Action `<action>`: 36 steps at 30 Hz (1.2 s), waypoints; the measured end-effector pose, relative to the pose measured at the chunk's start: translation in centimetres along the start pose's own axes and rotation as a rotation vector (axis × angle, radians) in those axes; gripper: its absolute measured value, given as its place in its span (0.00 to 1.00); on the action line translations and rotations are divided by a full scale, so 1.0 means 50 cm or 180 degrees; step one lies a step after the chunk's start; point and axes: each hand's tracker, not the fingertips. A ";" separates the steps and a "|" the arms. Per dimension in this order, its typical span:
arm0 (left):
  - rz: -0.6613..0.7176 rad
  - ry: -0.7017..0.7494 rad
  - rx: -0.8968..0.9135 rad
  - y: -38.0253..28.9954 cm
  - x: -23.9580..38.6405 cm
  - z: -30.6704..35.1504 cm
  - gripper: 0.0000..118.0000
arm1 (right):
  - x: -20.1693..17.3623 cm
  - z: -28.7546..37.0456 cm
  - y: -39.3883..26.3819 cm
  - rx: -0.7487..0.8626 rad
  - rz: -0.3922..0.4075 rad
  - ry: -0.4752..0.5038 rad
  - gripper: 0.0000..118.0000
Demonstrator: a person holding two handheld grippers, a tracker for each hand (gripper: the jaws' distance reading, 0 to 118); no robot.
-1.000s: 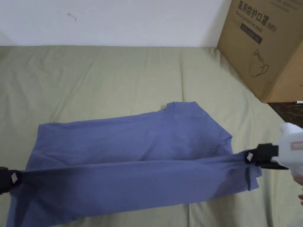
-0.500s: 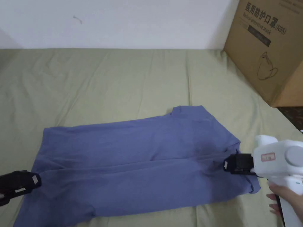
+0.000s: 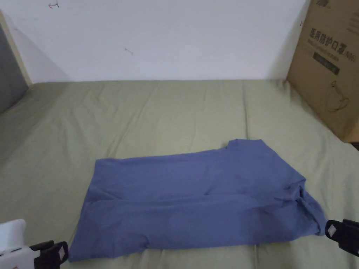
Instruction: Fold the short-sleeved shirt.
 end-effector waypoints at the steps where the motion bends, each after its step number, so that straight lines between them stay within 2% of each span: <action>1: -0.0014 0.0040 -0.0086 0.003 0.004 -0.012 0.00 | 0.004 0.003 0.001 -0.0009 -0.0038 0.0049 0.00; 4: 0.0181 0.0101 -0.0191 0.021 -0.017 -0.058 0.02 | 0.008 0.002 0.004 -0.0069 -0.0153 0.0121 0.00; 5: 0.0258 0.0036 -0.0241 0.027 -0.011 -0.076 0.14 | 0.013 0.001 0.004 -0.0084 -0.0179 0.0129 0.00; 6: 0.0333 -0.0033 -0.0245 0.032 -0.019 -0.099 0.46 | -0.006 0.013 0.000 -0.0087 -0.0186 0.0121 0.00; 7: 0.0376 0.0068 -0.0265 0.039 -0.029 -0.127 0.93 | -0.007 0.015 -0.002 -0.0101 -0.0205 0.0123 0.00; 8: 0.0429 0.0170 -0.0386 0.042 -0.036 -0.164 1.00 | -0.005 0.015 -0.004 -0.0136 -0.0222 0.0141 0.00; 10: 0.0444 0.0228 -0.0381 0.039 -0.080 -0.218 0.98 | -0.004 0.015 -0.010 -0.0160 -0.0248 0.0151 0.00; 13: 0.0419 0.0494 -0.0686 0.031 -0.113 -0.315 0.95 | 0.001 0.011 -0.017 -0.0214 -0.0261 0.0128 0.00; 15: 0.0355 0.0402 -0.0840 0.019 -0.130 -0.363 0.95 | 0.013 -0.006 -0.016 -0.0268 -0.0261 0.0090 0.00; 17: -0.0011 0.0486 -0.0765 0.029 -0.103 -0.349 0.93 | 0.024 -0.018 -0.013 -0.0305 -0.0270 0.0038 0.00; 18: -0.0092 0.0358 -0.0689 0.044 -0.091 -0.326 0.84 | 0.030 -0.028 -0.009 -0.0320 -0.0273 0.0023 0.00; 19: -0.0166 0.0339 -0.0637 0.050 -0.090 -0.316 0.53 | 0.038 -0.039 -0.002 -0.0334 -0.0263 0.0007 0.00; 20: -0.0189 0.0273 -0.0627 0.056 -0.092 -0.309 0.19 | 0.044 -0.049 0.006 -0.0345 -0.0241 -0.0028 0.00; 21: -0.0133 0.0095 -0.0594 0.042 -0.021 -0.238 0.04 | 0.049 -0.059 0.015 -0.0348 -0.0212 -0.0072 0.00; 23: -0.0105 0.0030 -0.0523 0.048 0.014 -0.190 0.04 | 0.069 -0.100 0.045 -0.0347 -0.0159 -0.0144 0.00; 24: -0.0131 0.0060 -0.0479 0.052 0.024 -0.172 0.04 | 0.078 -0.116 0.058 -0.0356 -0.0160 -0.0193 0.05; 25: -0.0159 0.0101 -0.0397 0.059 -0.003 -0.174 0.04 | 0.090 -0.136 0.073 -0.0373 -0.0177 -0.0283 0.37; 26: -0.0149 0.0107 -0.0343 0.067 -0.009 -0.162 0.04 | 0.100 -0.159 0.088 -0.0487 -0.0226 -0.0367 0.77; 27: -0.0112 0.0071 -0.0287 0.075 -0.012 -0.151 0.04 | 0.113 -0.186 0.099 -0.0659 -0.0308 -0.0387 1.00; 28: -0.0089 0.0061 -0.0240 0.083 -0.015 -0.142 0.04 | 0.130 -0.197 0.106 -0.0709 -0.0370 -0.0372 0.97; 29: -0.0062 0.0058 -0.0215 0.093 -0.034 -0.170 0.04 | 0.141 -0.217 0.131 -0.0642 -0.0639 -0.0332 0.97; 31: -0.0057 0.0059 -0.0225 0.108 -0.041 -0.178 0.04 | 0.169 -0.280 0.131 -0.0906 -0.0826 -0.0302 0.97; 33: -0.0082 0.0087 -0.0261 0.101 -0.013 -0.157 0.04 | 0.176 -0.323 0.131 -0.1044 -0.0826 -0.0365 0.95; 34: -0.0090 0.0100 -0.0269 0.098 -0.007 -0.156 0.04 | 0.188 -0.349 0.120 -0.1133 -0.0747 -0.0373 0.82; 35: -0.0091 0.0099 -0.0291 0.097 -0.006 -0.161 0.04 | 0.188 -0.361 0.113 -0.1194 -0.0667 -0.0391 0.57; 36: -0.0080 0.0094 -0.0320 0.096 -0.006 -0.165 0.04 | 0.182 -0.362 0.110 -0.1182 -0.0572 -0.0401 0.26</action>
